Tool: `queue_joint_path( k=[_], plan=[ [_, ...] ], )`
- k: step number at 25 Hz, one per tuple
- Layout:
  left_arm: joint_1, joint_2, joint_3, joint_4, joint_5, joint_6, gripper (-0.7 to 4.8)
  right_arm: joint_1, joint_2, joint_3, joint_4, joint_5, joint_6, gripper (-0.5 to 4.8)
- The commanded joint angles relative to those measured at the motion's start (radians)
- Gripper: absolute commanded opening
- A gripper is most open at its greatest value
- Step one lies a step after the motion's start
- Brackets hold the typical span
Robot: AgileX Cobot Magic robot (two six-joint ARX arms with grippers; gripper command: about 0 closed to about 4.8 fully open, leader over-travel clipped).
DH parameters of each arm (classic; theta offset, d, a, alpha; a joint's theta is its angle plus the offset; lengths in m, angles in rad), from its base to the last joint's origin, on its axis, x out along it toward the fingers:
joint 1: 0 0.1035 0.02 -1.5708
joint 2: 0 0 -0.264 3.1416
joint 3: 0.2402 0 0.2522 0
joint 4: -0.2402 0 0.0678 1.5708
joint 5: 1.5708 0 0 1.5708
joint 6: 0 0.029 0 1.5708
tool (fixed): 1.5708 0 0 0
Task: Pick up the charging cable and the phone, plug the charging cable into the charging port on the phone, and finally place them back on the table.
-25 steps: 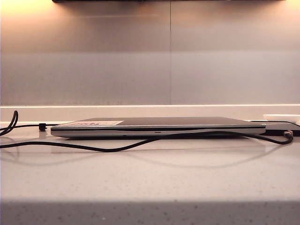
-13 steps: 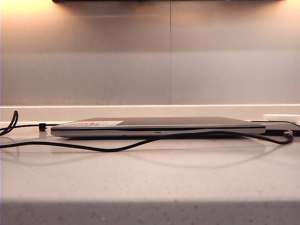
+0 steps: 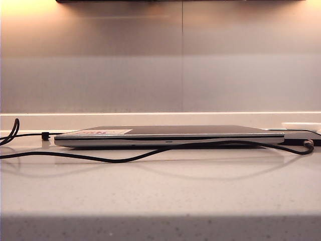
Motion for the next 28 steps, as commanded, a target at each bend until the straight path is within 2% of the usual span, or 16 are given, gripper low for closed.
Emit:
queue_joint_path(
  k=[1, 8, 13, 18, 28],
  plan=[
    [0.0, 0.001, 0.005, 0.013, 0.003, -0.003, -0.05, 0.001, -0.08, -0.097, 0.085, 0.005, -0.006, -0.01],
    [0.0, 0.001, 0.005, 0.013, 0.003, -0.003, -0.05, -0.001, -0.169, -0.211, 0.107, 0.004, -0.005, -0.01],
    [0.0, 0.001, 0.005, 0.013, 0.003, -0.003, -0.05, -0.014, -0.169, -0.211, 0.092, -0.045, -0.003, 0.0],
    [0.0, 0.001, 0.005, 0.013, 0.003, -0.003, -0.05, -0.043, -0.169, -0.211, 0.103, -0.042, -0.003, -0.01],
    [0.0, 0.001, 0.005, 0.013, 0.003, -0.003, -0.05, -0.042, -0.169, -0.211, 0.113, -0.039, -0.003, -0.01]
  ],
)
